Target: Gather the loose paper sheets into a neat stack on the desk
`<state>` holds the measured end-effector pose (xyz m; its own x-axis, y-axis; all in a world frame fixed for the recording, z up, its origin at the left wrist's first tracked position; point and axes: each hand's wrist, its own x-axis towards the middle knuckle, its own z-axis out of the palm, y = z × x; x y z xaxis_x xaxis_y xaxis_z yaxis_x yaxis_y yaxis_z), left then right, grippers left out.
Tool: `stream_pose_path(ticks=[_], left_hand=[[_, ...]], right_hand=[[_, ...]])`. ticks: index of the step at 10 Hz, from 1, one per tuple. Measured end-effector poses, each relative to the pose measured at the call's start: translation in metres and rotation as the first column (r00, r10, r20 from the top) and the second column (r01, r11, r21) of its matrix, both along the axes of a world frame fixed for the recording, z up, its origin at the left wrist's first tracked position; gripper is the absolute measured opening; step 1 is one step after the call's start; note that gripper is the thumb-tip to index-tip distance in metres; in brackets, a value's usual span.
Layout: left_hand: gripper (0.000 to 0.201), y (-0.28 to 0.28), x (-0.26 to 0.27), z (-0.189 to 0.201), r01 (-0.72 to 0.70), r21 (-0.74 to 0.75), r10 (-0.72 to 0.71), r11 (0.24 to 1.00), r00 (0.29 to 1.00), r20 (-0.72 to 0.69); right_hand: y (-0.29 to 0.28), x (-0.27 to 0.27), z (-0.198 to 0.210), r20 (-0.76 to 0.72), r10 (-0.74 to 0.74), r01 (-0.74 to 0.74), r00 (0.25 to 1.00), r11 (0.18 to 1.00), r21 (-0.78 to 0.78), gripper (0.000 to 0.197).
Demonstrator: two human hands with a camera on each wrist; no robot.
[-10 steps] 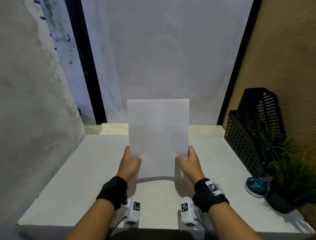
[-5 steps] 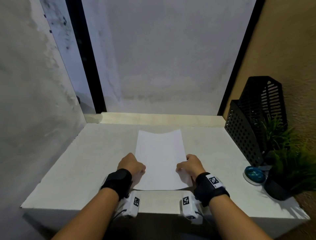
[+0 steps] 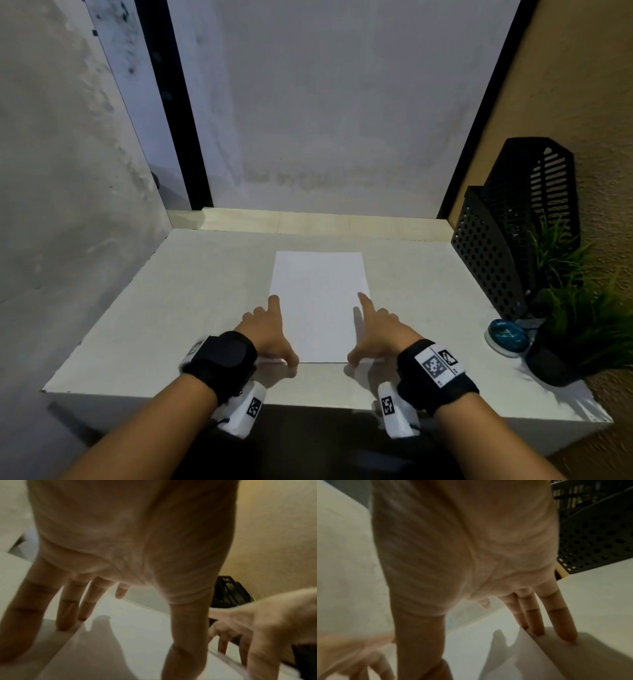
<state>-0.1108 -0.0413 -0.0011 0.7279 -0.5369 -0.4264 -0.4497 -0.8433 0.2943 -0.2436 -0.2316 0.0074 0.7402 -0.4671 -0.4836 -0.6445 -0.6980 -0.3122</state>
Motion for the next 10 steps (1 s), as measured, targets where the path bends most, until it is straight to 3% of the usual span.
stream_pose_path(ticks=[1, 6, 10], left_hand=[[0.121, -0.003, -0.009, -0.003, 0.006, 0.002, -0.006, 1.0, 0.998, 0.069], [0.093, -0.021, 0.023, 0.005, -0.037, -0.087, 0.047, 0.995, 0.993, 0.112], [0.099, -0.034, 0.038, 0.007, -0.067, -0.1, 0.077, 0.993, 0.992, 0.096]], right_hand=[[0.009, -0.001, -0.004, 0.018, 0.016, -0.015, 1.0, 0.998, -0.056, 0.14], [0.0, 0.034, -0.004, 0.1, -0.062, 0.072, 0.993, 0.993, -0.089, 0.12], [-0.005, 0.049, 0.007, 0.071, -0.073, 0.08, 0.995, 0.99, -0.116, 0.108]])
